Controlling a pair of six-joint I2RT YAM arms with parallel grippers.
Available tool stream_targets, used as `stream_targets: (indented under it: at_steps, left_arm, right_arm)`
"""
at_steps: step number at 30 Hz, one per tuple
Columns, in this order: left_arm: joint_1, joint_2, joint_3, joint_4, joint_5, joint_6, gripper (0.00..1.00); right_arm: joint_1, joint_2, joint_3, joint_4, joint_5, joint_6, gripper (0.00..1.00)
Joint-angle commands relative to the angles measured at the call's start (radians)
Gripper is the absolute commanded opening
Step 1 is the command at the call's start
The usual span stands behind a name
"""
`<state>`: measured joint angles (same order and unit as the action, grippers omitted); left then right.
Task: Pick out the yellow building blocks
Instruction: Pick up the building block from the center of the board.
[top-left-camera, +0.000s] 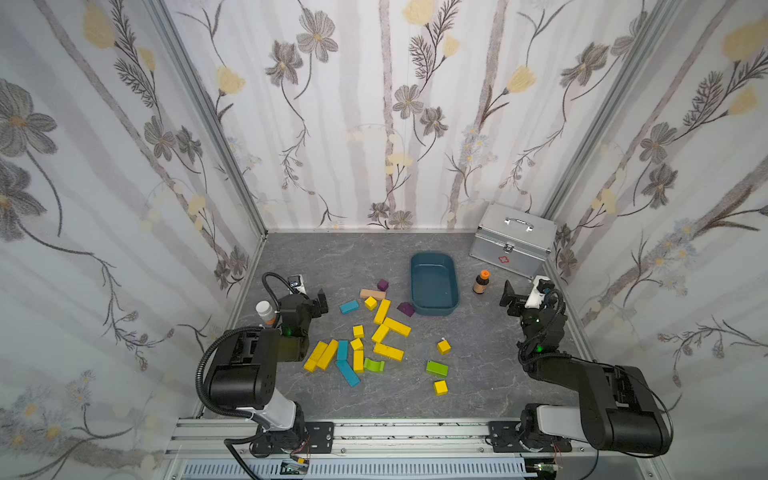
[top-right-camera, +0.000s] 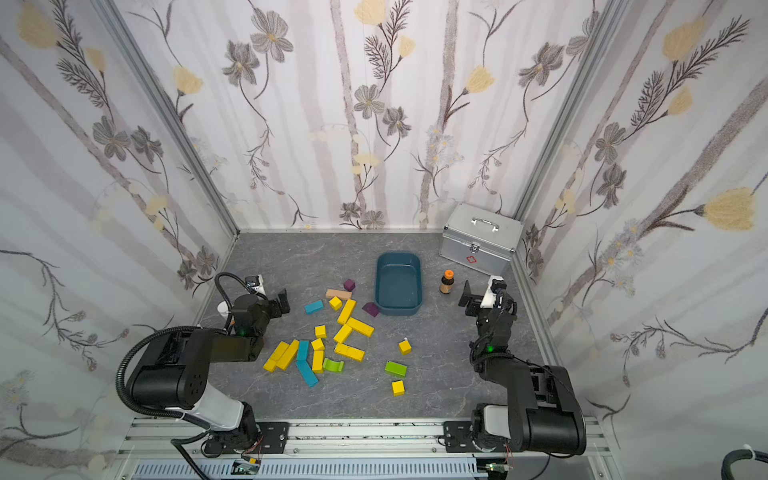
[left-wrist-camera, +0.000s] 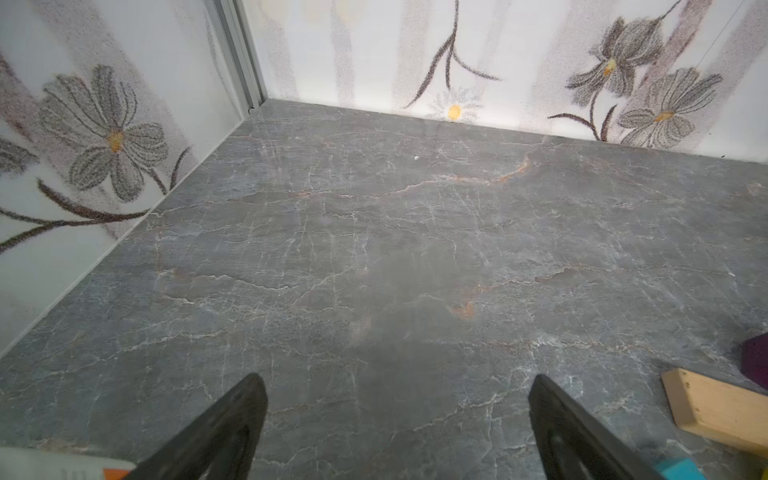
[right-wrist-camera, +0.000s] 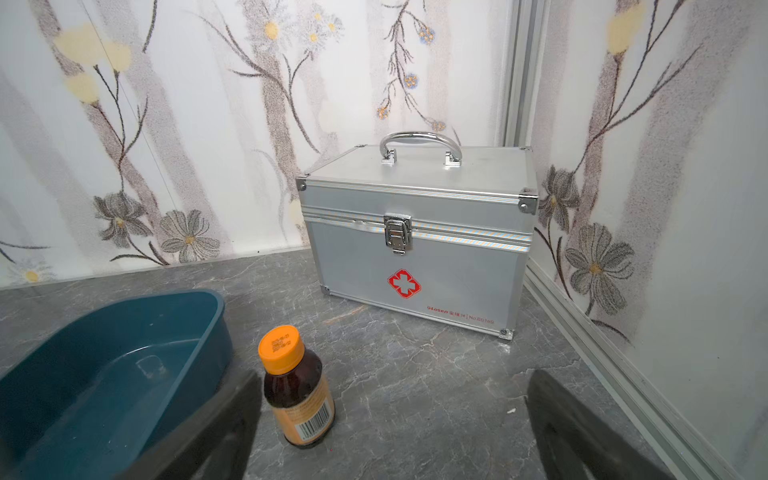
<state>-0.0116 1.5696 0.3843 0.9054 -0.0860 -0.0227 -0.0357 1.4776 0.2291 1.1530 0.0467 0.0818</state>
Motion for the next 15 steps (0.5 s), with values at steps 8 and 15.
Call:
stream_targets:
  at_steps: [8,15]
  left_arm:
    - [0.001,0.0,0.002,0.017,-0.008,0.003,1.0]
    - [0.001,0.0,0.002,0.017,-0.008,0.003,1.0]
  right_arm:
    - [0.001,0.001,0.003,0.022,-0.009,-0.008,1.0]
    - [-0.003,0.001,0.003,0.022,-0.014,-0.008,1.0]
